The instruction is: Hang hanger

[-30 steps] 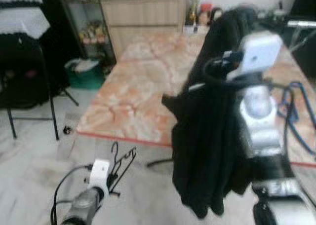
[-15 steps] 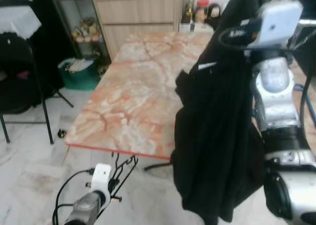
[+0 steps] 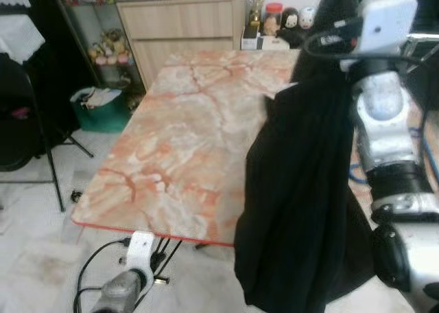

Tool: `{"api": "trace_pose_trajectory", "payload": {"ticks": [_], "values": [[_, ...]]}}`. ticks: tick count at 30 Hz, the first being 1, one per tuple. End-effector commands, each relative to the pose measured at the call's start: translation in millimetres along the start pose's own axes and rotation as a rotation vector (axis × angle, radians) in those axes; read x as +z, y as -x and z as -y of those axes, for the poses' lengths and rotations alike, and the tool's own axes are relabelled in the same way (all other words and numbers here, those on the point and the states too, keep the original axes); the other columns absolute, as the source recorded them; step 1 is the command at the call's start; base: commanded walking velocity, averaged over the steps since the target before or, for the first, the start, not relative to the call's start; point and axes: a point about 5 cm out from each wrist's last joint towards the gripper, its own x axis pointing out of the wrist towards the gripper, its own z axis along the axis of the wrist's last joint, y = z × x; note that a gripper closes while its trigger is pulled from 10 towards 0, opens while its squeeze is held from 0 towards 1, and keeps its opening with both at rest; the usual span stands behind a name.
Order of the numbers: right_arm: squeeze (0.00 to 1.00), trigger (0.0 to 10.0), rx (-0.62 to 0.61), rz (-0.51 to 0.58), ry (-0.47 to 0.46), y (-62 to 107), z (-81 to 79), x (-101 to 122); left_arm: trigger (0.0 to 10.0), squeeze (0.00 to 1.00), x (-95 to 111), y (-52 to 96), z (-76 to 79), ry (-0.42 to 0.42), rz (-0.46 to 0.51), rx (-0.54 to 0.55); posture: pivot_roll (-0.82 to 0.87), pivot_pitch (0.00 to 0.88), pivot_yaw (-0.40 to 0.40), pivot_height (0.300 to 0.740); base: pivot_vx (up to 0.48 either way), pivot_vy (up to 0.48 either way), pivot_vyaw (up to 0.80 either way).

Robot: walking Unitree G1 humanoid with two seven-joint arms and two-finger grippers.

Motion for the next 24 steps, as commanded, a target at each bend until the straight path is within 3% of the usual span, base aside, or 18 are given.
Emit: {"api": "trace_pose_trajectory", "payload": {"ticks": [1, 7, 9, 12, 15, 18, 24], "values": [[0.00, 10.0, 0.026, 0.009, -0.021, -1.5, -12.7, 2, 10.0, 0.00, 18, -2.8, -5.6, -0.024, 0.063, 0.012, -0.02, 0.000, 0.060, 0.740, 0.289, 0.000, 0.00], [0.00, 10.0, 0.037, -0.076, -0.057, 29.3, -23.8, -22, 10.0, 0.00, 14, -1.1, -6.5, -0.009, 0.059, 0.012, -0.02, 0.000, 0.061, 0.740, 0.087, 0.000, 0.00], [0.00, 10.0, 0.068, -0.121, -0.081, 51.8, -34.2, -31, 10.0, 0.00, 12, -0.1, -7.7, -0.007, 0.054, 0.015, -0.02, 0.000, 0.064, 0.740, 0.000, 0.000, 0.00], [0.00, 10.0, 0.082, -0.145, -0.089, 62.2, -38.6, -35, 10.0, 0.00, 11, 0.1, -7.9, -0.008, 0.050, 0.016, -0.02, 0.000, 0.064, 0.740, 0.000, 0.000, 0.00], [0.00, 10.0, 0.099, -0.199, -0.107, 87.3, -46.6, -44, 10.0, 0.00, 10, 0.4, -8.3, -0.009, 0.046, 0.017, -0.02, 0.000, 0.064, 0.740, 0.000, 0.000, 0.00], [0.00, 10.0, 0.094, -0.232, -0.145, 113.0, -53.5, -42, 10.0, 0.00, 10, 0.6, -8.9, -0.010, 0.043, 0.017, -0.02, 0.000, 0.066, 0.740, 0.000, 0.000, 0.00], [0.00, 10.0, 0.056, -0.297, -0.180, 137.2, -54.9, -40, 10.0, 0.00, 9, 0.6, -8.6, -0.014, 0.038, 0.014, -0.03, 0.000, 0.065, 0.740, 0.000, 0.000, 0.00]]}}
